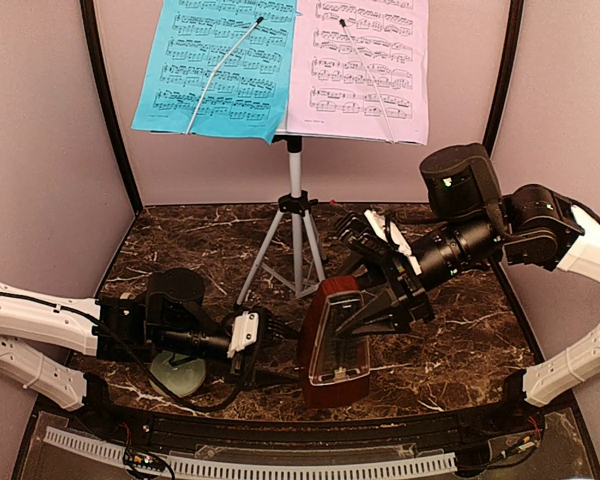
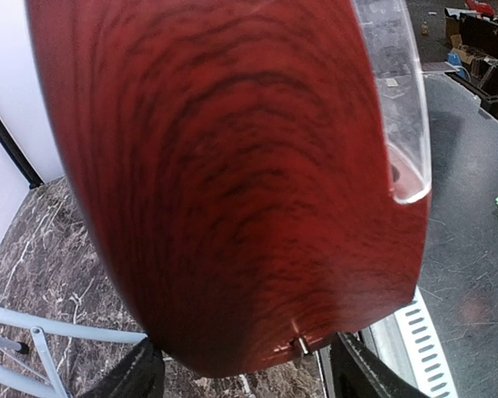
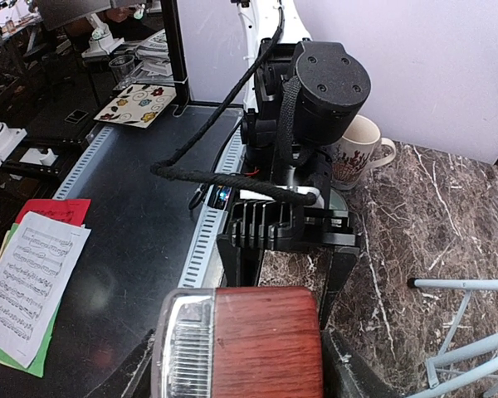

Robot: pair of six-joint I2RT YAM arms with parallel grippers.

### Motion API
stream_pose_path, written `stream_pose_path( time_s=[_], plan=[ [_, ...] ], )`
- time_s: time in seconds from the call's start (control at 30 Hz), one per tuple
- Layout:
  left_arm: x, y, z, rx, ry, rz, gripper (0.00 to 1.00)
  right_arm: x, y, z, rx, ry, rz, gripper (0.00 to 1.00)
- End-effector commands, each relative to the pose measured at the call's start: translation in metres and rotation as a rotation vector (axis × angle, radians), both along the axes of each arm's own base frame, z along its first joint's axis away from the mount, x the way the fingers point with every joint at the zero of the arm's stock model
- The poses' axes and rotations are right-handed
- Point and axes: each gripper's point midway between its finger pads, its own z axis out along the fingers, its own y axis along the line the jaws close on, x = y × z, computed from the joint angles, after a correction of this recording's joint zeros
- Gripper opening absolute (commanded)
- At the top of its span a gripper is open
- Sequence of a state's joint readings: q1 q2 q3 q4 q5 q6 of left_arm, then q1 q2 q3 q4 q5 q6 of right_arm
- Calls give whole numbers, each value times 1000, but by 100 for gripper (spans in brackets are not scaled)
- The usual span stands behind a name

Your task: Set up the instrument practice props

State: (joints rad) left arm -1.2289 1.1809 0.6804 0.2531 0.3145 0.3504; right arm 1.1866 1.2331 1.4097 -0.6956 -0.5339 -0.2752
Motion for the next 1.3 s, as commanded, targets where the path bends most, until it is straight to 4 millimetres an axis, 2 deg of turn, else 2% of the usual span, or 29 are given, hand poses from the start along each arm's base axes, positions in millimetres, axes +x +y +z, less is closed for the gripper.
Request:
stream_pose_path(
  time_s=[0.0, 0.2, 0.4, 0.8, 1.13, 1.27],
  plan=[
    [-2, -5, 18, -41, -8, -11, 77, -7, 2, 67, 236, -81, 31, 11],
    [-1, -8, 16, -38, -3, -9, 81, -8, 2, 68, 237, -79, 38, 11],
    [-5, -9, 14, -32, 4, -46, 73, -10, 3, 69, 242, -88, 53, 10],
    [0, -10, 15, -30, 15, -49, 61, -11, 3, 69, 245, -98, 60, 10],
    [1, -11, 16, -29, 15, -52, 59, -11, 2, 70, 250, -98, 58, 9],
    [2, -11, 17, -29, 12, -49, 61, -11, 2, 68, 244, -98, 53, 9]
  ],
)
